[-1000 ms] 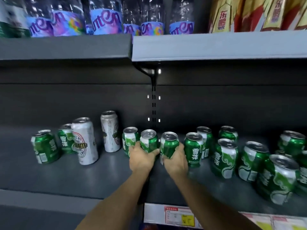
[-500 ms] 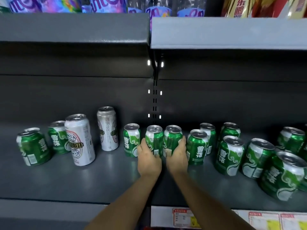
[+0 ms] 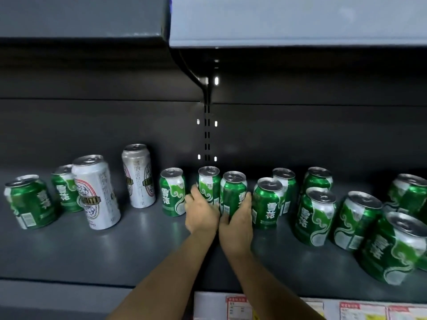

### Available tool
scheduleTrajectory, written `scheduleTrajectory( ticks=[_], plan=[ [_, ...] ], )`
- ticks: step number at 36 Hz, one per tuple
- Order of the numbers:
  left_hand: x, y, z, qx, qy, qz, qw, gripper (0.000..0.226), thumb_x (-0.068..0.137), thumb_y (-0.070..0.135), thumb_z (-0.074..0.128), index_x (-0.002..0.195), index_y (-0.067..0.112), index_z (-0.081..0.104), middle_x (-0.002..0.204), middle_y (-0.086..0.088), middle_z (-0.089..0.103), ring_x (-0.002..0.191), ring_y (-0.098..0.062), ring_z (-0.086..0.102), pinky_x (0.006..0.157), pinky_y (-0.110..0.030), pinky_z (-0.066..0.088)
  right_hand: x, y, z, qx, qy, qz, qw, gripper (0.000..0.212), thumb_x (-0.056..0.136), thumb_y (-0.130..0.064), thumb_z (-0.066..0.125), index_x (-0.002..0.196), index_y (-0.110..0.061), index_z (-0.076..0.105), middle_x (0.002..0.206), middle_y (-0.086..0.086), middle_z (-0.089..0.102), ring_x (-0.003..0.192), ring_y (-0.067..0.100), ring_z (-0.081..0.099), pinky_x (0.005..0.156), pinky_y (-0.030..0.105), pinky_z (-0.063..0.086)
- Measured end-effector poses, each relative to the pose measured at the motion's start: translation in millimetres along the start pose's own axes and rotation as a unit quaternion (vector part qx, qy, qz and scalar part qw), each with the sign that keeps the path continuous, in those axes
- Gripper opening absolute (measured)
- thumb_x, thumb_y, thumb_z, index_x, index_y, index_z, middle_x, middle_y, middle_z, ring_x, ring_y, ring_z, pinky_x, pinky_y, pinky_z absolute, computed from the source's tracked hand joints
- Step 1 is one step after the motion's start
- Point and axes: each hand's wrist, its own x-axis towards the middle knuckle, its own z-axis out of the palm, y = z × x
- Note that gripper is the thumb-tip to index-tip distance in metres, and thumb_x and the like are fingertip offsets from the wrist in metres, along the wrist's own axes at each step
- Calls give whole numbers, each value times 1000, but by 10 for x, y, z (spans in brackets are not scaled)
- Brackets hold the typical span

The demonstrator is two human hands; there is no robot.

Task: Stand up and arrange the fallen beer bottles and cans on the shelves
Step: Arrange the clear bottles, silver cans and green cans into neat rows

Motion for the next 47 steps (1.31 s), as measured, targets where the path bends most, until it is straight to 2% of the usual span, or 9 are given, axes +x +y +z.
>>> scheduleTrajectory(
  ticks=[6,14,20,23,26,29,32,39,47],
  plan=[
    [12,-80,15,-86,-3,14,996,63,89,9,54,147,16,29,127,-12,55,109,-31,57,84,-37,45,126,1,29,37,-18,15,999,86,91,-7,57,154,-7,-1,161,8,13,148,18,12,113,19,11],
    [-41,-47,-22,-88,-7,19,996,62,89,6,55,145,13,30,132,-11,47,110,-28,55,85,-36,45,126,-16,23,52,-36,38,997,85,92,-8,56,153,-6,-3,162,9,7,149,19,8,116,24,11],
    [-155,-122,-244,-95,70,33,992,44,87,11,59,128,20,44,114,6,50,104,-15,53,77,-31,44,-211,-314,29,166,80,24,983,73,86,5,56,151,-8,24,155,9,29,144,21,25,113,23,21],
    [-187,-145,-468,-105,149,44,982,30,88,14,56,115,25,47,103,9,50,95,-12,52,74,-31,43,-424,-531,122,183,105,-80,974,55,80,-7,55,135,-9,47,138,6,48,130,19,37,105,28,28],
    [-181,-245,-748,-103,230,35,967,29,87,13,57,113,23,48,102,8,48,99,-14,51,74,-35,44,-499,-729,296,166,45,-144,975,51,80,-28,51,126,-7,54,126,4,57,120,20,46,100,26,30],
    [-140,-451,-1053,-96,303,36,947,44,83,12,64,124,11,49,115,-4,50,113,-24,47,87,-42,44,-472,-859,488,132,-55,-177,974,47,80,-2,57,127,-9,54,125,5,58,120,25,51,99,29,36],
    [-93,-676,-1337,-71,345,12,936,60,79,15,72,132,3,46,126,-15,50,120,-32,43,99,-44,36,-446,-993,659,84,-122,-171,974,48,87,-2,56,134,-10,49,133,5,54,126,22,49,101,28,36],
    [241,-1131,-1640,-91,269,-47,958,88,76,33,80,145,7,33,140,-20,41,130,-37,35,104,-49,33,-411,-1296,1230,59,-188,-60,978,50,94,-20,55,141,-10,40,139,9,53,124,28,52,102,36,42],
    [590,-1453,-1718,-149,157,-8,976,83,70,42,82,138,20,39,127,-1,53,120,-24,50,92,-44,47,-239,-1545,1795,66,-90,24,993,78,92,-19,60,153,-5,13,156,14,26,142,29,30,115,40,27]
  ],
)
